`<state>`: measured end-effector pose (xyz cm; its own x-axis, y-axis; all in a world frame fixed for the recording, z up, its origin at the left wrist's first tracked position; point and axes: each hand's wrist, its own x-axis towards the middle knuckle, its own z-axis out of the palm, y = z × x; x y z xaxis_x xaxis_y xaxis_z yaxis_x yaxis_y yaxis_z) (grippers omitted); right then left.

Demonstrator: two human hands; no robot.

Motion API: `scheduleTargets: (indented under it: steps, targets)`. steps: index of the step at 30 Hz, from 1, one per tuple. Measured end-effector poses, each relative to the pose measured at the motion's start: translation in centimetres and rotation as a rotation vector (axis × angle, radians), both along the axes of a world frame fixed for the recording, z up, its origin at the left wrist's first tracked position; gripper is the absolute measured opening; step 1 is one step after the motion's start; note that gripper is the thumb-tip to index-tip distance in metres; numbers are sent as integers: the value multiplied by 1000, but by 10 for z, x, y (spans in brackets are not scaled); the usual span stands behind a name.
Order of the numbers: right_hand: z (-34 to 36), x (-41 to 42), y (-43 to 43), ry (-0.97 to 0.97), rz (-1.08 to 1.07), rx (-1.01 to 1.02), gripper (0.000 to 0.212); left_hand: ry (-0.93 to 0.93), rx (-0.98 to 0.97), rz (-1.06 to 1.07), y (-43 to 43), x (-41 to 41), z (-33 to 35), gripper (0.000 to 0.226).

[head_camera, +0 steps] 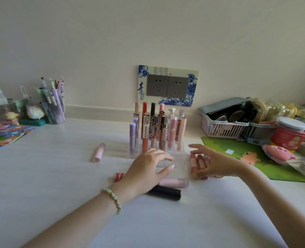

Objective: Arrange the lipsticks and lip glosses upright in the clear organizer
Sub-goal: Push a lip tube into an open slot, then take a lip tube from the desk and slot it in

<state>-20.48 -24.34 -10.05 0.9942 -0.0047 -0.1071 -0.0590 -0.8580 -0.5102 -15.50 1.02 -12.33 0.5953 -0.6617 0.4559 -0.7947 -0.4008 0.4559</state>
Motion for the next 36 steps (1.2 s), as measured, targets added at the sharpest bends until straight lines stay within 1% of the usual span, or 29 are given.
scheduleTargets:
  steps: [3, 6, 9, 10, 11, 13, 15, 16, 17, 18, 19, 21, 24, 26, 29, 32, 34, 36]
  targets:
    - [-3, 1, 0, -35, 10, -54, 97, 14, -19, 4, 0, -1, 0, 31]
    - [-2, -5, 6, -101, -9, -9, 92, 48, -26, -8, -1, -3, 4, 32]
    - [14, -18, 16, -276, -14, 52, 92, 95, -66, -15, -1, -6, 9, 35]
    - [22, -23, 22, -359, -5, 108, 91, 155, -96, -19, -2, -8, 11, 38]
    - [29, -27, 30, -441, 17, 175, 90, 255, -144, -37, -3, -11, 14, 42]
    - [40, -35, 49, -555, 92, 231, 89, 537, -277, -119, -7, -16, 20, 50]
    - [43, -40, 68, -620, 169, 140, 92, 767, -353, -189, -7, -19, 26, 48]
    - [41, -40, 75, -646, 191, 65, 94, 822, -361, -207, -7, -20, 29, 42]
    - [39, -41, 80, -664, 203, 2, 94, 839, -361, -211, -5, -20, 30, 36]
    - [37, -41, 82, -670, 209, -27, 93, 836, -365, -208, -4, -20, 31, 31]
    - [36, -40, 84, -663, 212, -5, 91, 820, -371, -201, -2, -19, 31, 27]
    - [34, -37, 88, -634, 178, 193, 80, 778, -384, -203, 0, -17, 29, 21]
    - [34, -30, 91, -629, 75, 523, 46, 716, -393, -209, 1, -16, 26, 20]
    - [32, -26, 93, -617, 31, 631, 31, 639, -376, -193, 1, -16, 25, 18]
    - [30, -23, 95, -628, 11, 691, 26, 550, -354, -142, 1, -16, 23, 18]
    - [37, -16, 93, -667, -29, 684, 26, 423, -335, -53, 2, -14, 20, 31]
    - [43, -9, 87, -730, -82, 624, 25, 301, -232, 15, 6, -12, 16, 43]
    - [48, 0, 81, -787, -148, 570, 23, 184, -60, 56, 10, -11, 12, 48]
